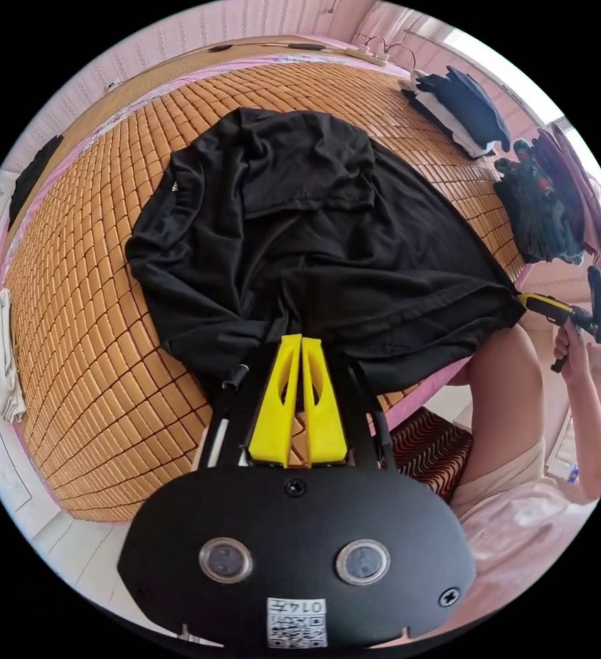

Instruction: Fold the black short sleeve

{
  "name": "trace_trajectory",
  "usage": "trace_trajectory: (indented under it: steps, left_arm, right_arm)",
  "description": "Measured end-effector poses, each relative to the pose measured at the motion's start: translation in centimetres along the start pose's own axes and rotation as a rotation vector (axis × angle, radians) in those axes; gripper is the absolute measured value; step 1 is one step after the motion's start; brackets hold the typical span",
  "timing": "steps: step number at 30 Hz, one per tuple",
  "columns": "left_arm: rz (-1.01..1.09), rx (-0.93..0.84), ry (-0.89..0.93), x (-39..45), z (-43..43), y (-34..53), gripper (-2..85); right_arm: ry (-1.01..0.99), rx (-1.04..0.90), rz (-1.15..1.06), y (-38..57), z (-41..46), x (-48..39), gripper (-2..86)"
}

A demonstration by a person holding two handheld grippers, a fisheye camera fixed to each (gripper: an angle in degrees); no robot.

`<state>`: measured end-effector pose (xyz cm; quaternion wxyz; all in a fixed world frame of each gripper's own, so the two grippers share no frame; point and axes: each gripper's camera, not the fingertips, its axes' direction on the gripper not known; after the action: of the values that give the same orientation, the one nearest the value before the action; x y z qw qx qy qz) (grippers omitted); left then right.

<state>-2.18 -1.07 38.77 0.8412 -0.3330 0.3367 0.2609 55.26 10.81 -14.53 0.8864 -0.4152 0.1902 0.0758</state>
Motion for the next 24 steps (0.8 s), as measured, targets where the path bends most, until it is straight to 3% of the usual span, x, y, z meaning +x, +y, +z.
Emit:
trace_trajectory:
  steps: [5, 11, 13, 18, 24]
  left_arm:
    - [-0.037, 0.276, 0.058, -0.4, -9.9, 8.7, -0.9]
    - [-0.223, 0.74, 0.146, -2.0, -22.4, 23.9, -1.0]
    - [-0.27, 0.797, 0.113, -2.3, -24.6, 27.2, -1.0]
    - [-0.268, 0.63, 0.158, -1.3, -22.8, 29.0, -0.9]
    - [-0.2, 0.365, 0.26, 6.2, -13.5, 23.8, 2.0]
  right_arm:
    - [-0.091, 0.119, -0.004, 2.1, -3.8, 0.6, -0.3]
    - [-0.351, 0.379, -0.056, 5.6, -11.0, 0.2, 0.1]
    - [-0.429, 0.471, -0.116, 6.8, -13.9, -0.8, 0.2]
    - [-0.347, 0.453, -0.195, 7.8, -15.1, -3.4, 0.3]
    - [-0.167, 0.324, -0.18, 9.6, -11.9, -3.6, 0.3]
